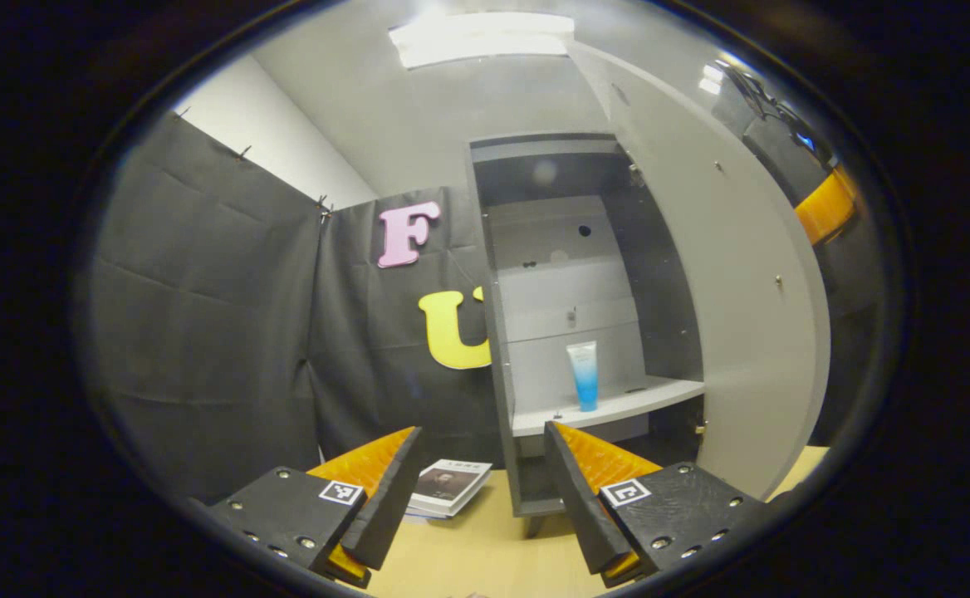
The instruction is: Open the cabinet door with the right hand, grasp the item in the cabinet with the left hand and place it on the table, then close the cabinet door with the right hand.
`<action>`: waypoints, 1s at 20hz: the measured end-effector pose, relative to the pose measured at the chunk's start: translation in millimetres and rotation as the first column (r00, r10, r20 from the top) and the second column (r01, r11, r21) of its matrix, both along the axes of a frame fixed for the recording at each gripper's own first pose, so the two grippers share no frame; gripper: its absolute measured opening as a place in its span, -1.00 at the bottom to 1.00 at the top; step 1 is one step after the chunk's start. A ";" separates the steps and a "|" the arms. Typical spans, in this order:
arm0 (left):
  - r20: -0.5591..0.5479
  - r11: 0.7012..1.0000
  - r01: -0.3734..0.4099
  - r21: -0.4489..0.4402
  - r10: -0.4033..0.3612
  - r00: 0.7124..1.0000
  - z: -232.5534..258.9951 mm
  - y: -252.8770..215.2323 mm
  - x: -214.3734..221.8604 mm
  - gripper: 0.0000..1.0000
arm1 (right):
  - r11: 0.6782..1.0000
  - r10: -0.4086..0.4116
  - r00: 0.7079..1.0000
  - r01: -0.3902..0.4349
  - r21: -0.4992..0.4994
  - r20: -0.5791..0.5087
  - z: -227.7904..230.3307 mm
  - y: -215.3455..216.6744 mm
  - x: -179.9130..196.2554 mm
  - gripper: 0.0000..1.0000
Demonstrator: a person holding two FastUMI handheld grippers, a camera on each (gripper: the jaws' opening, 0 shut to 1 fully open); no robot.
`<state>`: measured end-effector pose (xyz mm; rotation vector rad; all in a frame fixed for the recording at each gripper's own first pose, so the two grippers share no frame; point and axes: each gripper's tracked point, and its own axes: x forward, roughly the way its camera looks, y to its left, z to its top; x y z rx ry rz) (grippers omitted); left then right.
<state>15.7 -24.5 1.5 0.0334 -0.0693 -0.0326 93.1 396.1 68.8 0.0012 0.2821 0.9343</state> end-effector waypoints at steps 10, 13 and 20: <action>-0.008 0.998 0.069 -0.006 -0.069 0.998 7.0 -67.4 -14.1 0.76 | 0.985 -0.174 0.984 0.174 0.012 0.041 2.9 -36.1 7.5 -0.95; -0.015 0.997 0.076 -0.004 -0.076 0.997 4.4 -80.2 -18.6 0.72 | 0.968 -0.250 0.966 0.250 0.018 0.059 2.2 -50.6 12.7 -0.87; -0.005 0.997 0.071 0.020 -0.071 0.997 13.3 -102.7 -28.5 0.72 | 0.952 -0.305 0.945 0.304 0.024 0.117 7.2 -63.1 30.4 -0.89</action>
